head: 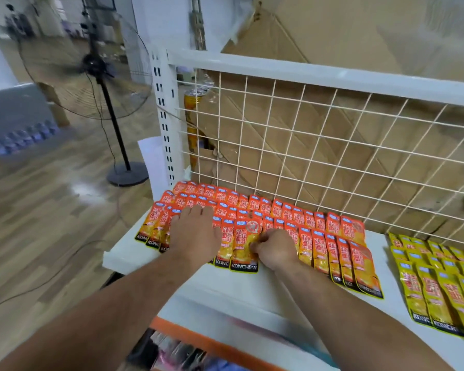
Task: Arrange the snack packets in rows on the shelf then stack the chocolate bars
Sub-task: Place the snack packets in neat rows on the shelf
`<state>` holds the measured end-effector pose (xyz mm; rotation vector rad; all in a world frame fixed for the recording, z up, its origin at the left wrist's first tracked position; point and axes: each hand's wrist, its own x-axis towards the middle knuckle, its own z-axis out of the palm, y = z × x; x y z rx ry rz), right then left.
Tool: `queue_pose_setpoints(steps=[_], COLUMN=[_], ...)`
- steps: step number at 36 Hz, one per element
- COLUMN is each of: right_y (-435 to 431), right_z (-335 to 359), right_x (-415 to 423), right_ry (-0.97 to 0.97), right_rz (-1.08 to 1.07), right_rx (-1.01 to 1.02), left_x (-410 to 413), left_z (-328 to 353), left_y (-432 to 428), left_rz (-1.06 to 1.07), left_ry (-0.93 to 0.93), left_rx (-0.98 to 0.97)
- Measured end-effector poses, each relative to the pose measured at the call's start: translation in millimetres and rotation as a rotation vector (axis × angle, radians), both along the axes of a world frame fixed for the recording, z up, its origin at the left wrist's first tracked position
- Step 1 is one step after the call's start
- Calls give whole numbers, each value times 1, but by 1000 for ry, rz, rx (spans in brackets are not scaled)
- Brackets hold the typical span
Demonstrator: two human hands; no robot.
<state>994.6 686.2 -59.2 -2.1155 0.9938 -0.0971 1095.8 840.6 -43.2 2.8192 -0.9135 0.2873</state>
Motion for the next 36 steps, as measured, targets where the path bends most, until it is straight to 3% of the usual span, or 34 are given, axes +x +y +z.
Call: queue_pose_setpoints(steps=[6,17,23,28,36], right_y=[9,20,30,36,24], right_z=[-2,-3,3,11,28], right_x=[0,4,-5,-31,-109], right_ry=[105,164,115,166,347], right_rz=[14,23,-7,68,-62], right_rx=[-238,-460,-490,-669,-575], left_x=[1,0,-3,-14,-61], left_z=[2,3,-1,-13,-20], left_y=[7,13,10,0,-42], left_rz=[-24,-91,-232,-364,-572], left_ry=[25,48,84,105,170], left_rx=[-18,2,-63,-62,-29])
